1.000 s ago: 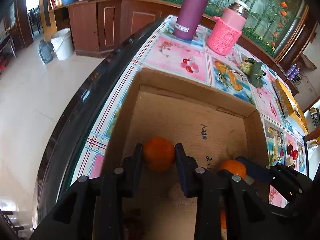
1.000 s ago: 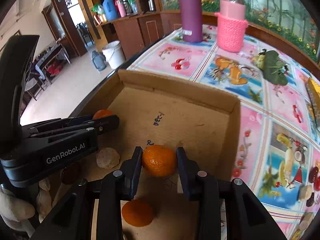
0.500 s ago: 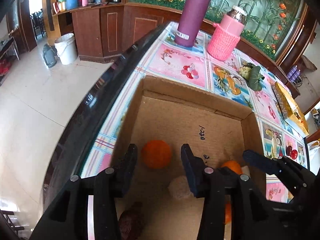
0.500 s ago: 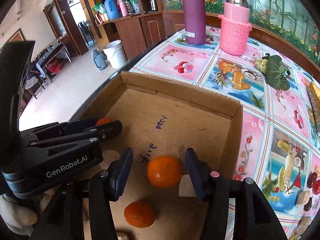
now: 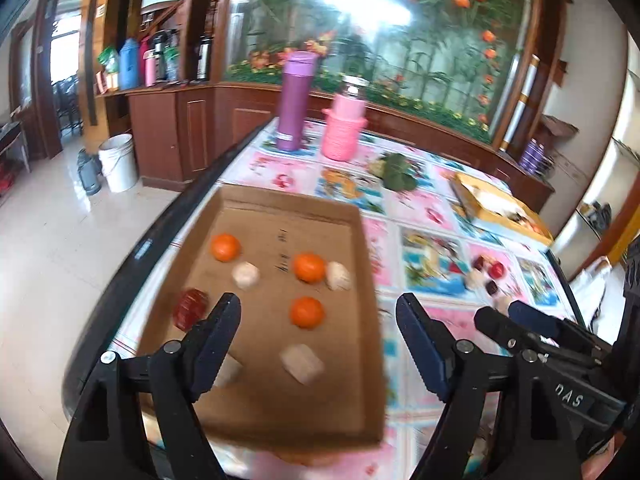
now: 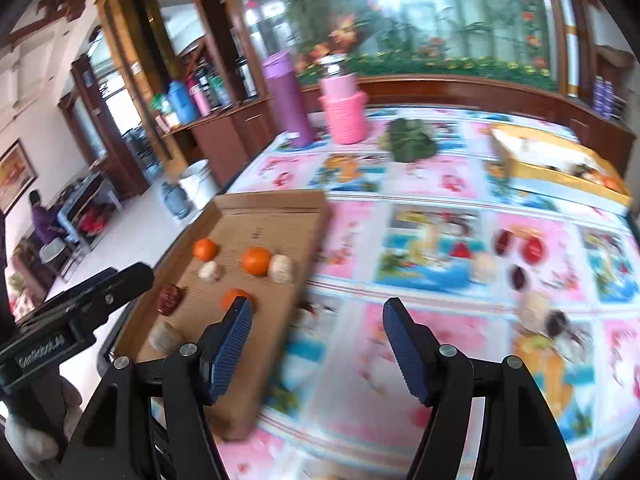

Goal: Organize fruits
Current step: 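Carry both tangerines into the cardboard box and open both tools, then move both open tools back from the box to the fruit pile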

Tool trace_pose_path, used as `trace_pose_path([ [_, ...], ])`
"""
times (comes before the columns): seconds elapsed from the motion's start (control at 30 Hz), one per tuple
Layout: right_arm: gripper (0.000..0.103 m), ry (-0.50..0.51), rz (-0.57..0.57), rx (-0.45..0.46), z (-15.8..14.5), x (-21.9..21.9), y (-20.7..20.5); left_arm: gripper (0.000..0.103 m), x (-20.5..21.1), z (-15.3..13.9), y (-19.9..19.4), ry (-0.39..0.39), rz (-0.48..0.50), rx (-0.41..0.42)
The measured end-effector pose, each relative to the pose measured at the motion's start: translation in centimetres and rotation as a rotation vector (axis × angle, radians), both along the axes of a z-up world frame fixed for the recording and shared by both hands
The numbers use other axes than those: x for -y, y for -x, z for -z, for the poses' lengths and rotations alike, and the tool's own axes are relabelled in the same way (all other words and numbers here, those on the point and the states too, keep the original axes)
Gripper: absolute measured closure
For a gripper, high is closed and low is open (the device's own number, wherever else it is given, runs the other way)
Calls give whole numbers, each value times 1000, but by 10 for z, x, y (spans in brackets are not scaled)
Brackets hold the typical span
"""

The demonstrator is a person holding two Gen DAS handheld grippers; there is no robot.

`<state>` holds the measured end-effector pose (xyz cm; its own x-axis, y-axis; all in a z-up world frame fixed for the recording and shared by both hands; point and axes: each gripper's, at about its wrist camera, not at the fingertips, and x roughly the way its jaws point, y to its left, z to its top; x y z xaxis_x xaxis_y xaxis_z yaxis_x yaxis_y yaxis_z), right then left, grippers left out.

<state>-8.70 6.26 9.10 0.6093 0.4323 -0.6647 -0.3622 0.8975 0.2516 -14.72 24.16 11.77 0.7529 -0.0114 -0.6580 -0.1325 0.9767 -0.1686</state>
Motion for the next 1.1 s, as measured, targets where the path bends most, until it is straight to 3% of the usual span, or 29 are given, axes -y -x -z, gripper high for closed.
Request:
trace_pose_path([
  [0.2,27,23,205,22,1,90,37,23,61,-6,6,-79,78,24],
  [0.5,26,52,414,5,11,181,50,23,81,-6,-16,-47,115,-10],
  [0.73,26,43,420,-53,28,190,36,23,75,12,-34,-13,109,-87],
  [1.1,26,48,405,-89,38,186,20,23,90,21,-46,-23,171,-120],
])
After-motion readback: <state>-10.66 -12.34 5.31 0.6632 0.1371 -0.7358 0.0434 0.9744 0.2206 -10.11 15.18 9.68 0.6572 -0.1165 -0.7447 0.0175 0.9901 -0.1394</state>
